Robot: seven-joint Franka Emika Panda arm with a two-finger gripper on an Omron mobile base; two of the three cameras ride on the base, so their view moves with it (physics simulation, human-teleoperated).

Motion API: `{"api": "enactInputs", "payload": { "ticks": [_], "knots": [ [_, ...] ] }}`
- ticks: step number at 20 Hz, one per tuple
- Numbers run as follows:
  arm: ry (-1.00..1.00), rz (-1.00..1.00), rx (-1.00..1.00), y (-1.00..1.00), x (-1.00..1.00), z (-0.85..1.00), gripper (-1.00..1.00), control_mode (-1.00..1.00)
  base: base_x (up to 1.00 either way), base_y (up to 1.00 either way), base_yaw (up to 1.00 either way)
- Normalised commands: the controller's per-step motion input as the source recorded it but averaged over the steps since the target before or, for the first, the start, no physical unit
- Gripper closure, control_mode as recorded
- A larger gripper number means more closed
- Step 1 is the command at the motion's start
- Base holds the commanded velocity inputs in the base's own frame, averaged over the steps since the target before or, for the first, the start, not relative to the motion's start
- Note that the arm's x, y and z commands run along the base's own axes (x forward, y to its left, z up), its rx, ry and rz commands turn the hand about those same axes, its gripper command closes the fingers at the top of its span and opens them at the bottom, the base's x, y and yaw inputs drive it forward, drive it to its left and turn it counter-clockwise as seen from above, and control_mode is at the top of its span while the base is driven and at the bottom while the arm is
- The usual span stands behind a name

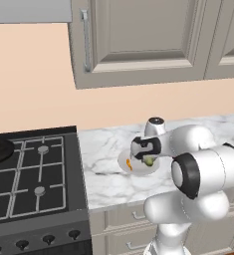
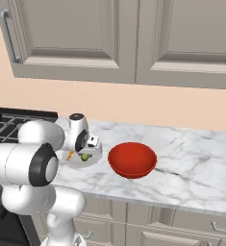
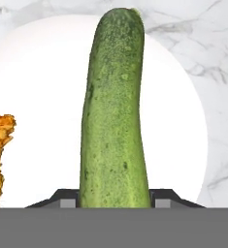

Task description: Place the shrimp on the plate and place the cucumber on the same plate.

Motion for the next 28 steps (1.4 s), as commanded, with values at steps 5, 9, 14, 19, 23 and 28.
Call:
{"api": "enactInputs", "payload": {
  "ticks": [5, 9, 14, 19, 23, 28],
  "knots": [
    [0.0, 0.0, 0.0, 0.0, 0.09, -0.22, -1.0, -1.0, 0.0, 0.0, 0.0],
    [0.0, 0.0, 0.0, 0.0, 0.0, 0.0, -1.0, -1.0, 0.0, 0.0, 0.0],
    [0.0, 0.0, 0.0, 0.0, 0.0, 0.0, -1.0, -1.0, 0.0, 0.0, 0.0],
    [0.0, 0.0, 0.0, 0.0, 0.0, 0.33, -1.0, -1.0, 0.0, 0.0, 0.0],
    [0.0, 0.0, 0.0, 0.0, -0.46, 0.67, -1.0, -1.0, 0.0, 0.0, 0.0],
    [0.0, 0.0, 0.0, -0.18, -0.95, 0.6, -1.0, -1.0, 0.0, 0.0, 0.0]
  ]
}}
